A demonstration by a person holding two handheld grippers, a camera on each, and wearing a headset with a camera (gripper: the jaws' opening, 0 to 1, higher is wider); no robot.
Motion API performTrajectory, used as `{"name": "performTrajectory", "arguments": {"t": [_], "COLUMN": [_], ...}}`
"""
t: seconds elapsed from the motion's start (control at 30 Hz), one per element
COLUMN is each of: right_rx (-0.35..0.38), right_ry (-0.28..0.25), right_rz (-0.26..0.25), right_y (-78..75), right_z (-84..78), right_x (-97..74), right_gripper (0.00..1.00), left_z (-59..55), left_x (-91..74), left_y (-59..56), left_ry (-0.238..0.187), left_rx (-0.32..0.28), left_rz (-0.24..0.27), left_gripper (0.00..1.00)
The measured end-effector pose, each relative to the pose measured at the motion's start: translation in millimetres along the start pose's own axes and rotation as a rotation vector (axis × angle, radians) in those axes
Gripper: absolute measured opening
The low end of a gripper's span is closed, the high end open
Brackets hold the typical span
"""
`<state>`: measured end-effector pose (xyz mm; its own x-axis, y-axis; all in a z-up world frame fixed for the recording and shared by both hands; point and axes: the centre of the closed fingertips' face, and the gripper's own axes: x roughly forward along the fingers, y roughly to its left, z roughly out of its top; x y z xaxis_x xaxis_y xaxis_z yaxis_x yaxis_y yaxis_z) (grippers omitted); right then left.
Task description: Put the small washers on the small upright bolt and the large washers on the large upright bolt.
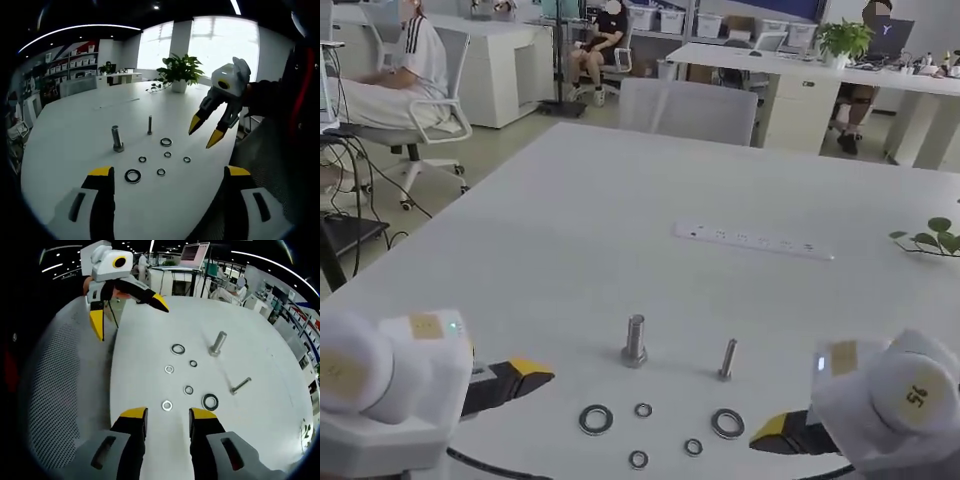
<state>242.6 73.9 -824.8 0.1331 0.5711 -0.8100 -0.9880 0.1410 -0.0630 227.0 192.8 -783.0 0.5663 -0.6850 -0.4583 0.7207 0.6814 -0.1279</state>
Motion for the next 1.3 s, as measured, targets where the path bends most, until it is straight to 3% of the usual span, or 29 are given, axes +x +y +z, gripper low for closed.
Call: {"name": "performTrajectory", "arguments": {"t": [0.4, 0.83, 1.3], "right_rx": [-0.088, -0.143, -0.177], "right_ry": [0.130, 0.225, 0.265], "right_rz": [0.058, 0.108, 0.137], "right_y": [1.0, -0.8, 0.7], "right_z": [-8.2, -17.3, -19.6], "right_x": [22.7, 43.0, 52.0], "right_gripper": [0.29, 0.22, 0.19], "left_z": [0.3, -0.2, 0.3], "left_x": [0.8, 0.9, 1.1], "left_y": [-1.2, 0.0, 0.1], "left_ry": [-0.001, 0.001, -0.002], "left_rx": [0.007, 0.013, 0.013], "left_rz": [-0.004, -0.006, -0.010], "left_gripper": [0.90, 0.90, 0.89]}}
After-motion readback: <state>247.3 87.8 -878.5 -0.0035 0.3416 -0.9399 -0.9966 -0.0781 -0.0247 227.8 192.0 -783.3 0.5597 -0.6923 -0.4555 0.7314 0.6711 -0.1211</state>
